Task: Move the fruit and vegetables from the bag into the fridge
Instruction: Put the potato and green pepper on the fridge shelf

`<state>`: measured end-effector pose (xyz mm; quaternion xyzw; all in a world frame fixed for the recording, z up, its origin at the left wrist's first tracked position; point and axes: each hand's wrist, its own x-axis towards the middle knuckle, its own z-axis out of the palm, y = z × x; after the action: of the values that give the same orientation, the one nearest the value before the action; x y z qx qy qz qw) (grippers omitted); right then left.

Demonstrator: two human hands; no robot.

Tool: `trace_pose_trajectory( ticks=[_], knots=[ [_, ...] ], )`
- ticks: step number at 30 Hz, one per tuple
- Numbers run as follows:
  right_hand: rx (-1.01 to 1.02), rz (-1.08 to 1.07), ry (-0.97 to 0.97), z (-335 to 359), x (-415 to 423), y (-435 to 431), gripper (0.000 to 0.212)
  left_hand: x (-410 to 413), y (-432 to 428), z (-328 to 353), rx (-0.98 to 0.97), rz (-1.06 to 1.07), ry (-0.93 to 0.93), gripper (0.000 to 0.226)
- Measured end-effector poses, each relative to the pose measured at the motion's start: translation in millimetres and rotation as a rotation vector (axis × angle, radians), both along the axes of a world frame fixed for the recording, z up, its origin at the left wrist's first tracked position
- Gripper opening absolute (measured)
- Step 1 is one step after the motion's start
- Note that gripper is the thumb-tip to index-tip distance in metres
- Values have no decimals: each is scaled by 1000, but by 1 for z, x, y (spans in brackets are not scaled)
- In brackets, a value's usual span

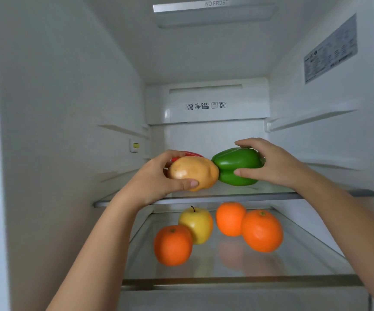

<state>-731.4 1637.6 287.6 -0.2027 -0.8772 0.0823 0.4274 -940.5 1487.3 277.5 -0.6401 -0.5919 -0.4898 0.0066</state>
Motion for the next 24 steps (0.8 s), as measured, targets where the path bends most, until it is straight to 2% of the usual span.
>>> trace_pose_trajectory(
  ticks=[11,17,24],
  knots=[
    [-87,20,32,-4,3,-3,66,4,-2,-4,111,98,42,91],
    [-97,6,106,-5,7,-6,62,9,-10,-10,165,224,153,92],
    [188,-233,108,-9,4,-26,55,19,-24,-24,270,365,320,78]
  ],
)
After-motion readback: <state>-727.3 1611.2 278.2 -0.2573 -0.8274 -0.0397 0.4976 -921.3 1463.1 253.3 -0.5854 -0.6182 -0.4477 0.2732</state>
